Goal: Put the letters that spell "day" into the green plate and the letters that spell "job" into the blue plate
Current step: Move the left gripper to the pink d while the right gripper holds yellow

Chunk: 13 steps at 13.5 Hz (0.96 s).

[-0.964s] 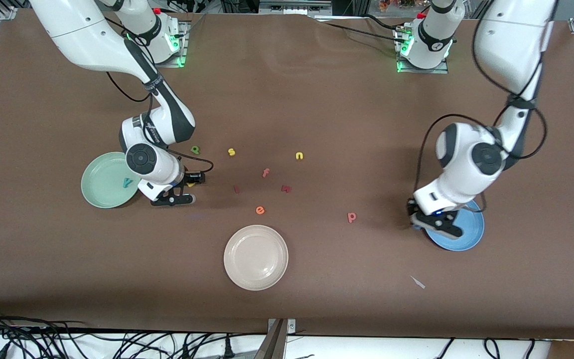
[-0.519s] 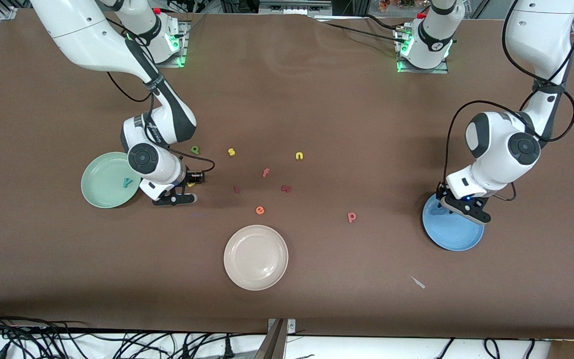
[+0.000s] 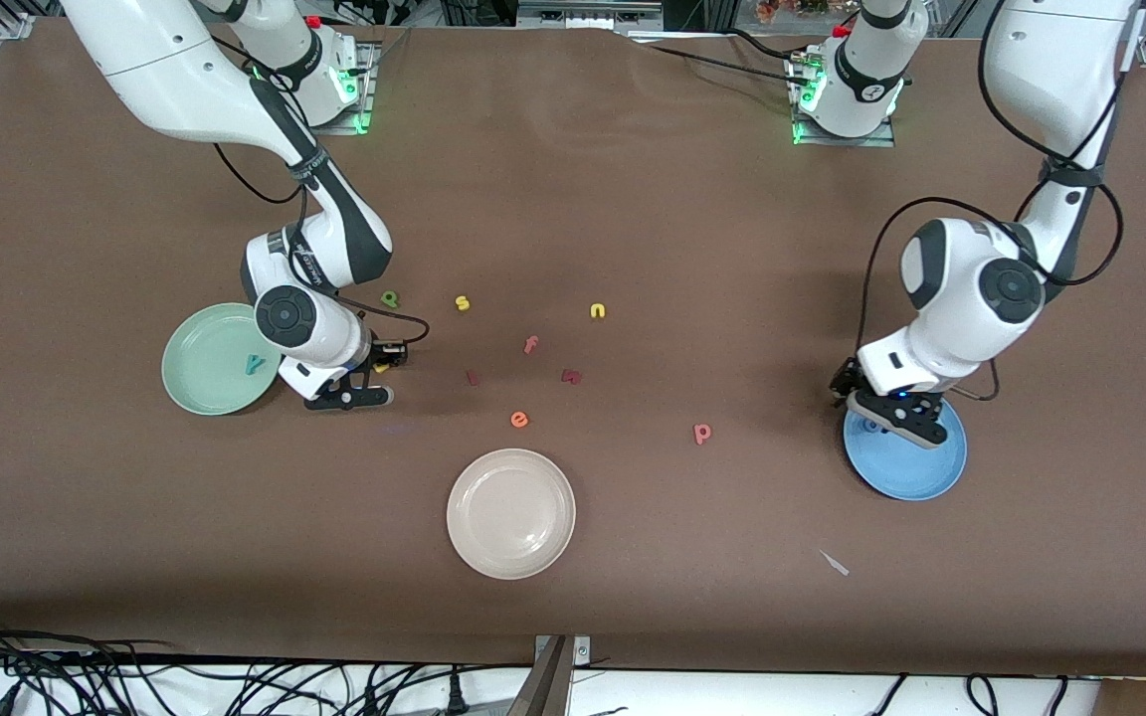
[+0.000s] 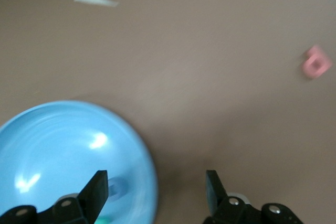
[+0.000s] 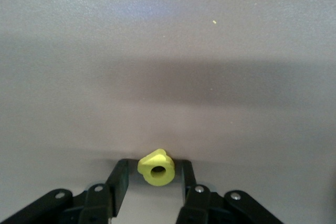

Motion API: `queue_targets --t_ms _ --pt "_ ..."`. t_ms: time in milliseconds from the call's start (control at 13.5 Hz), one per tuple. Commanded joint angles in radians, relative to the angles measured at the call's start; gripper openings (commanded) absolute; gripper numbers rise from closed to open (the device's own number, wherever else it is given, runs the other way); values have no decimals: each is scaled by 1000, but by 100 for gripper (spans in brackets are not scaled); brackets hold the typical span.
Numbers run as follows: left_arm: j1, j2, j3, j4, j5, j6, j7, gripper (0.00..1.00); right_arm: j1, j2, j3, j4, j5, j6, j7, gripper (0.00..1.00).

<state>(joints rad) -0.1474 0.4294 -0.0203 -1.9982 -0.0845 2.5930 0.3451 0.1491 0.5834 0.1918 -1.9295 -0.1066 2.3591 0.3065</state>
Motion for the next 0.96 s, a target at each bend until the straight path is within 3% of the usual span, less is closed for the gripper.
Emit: queue_targets --t_ms 0,445,890 --pt "-104 58 -1 82 -21 -2 -208 83 0 1 3 -3 15 11 -3 48" --pt "-257 238 6 260 -23 7 -461 83 0 7 3 -3 15 34 0 47" --pt "-278 296 28 292 -20 16 -469 78 0 9 3 -5 15 40 -3 42"
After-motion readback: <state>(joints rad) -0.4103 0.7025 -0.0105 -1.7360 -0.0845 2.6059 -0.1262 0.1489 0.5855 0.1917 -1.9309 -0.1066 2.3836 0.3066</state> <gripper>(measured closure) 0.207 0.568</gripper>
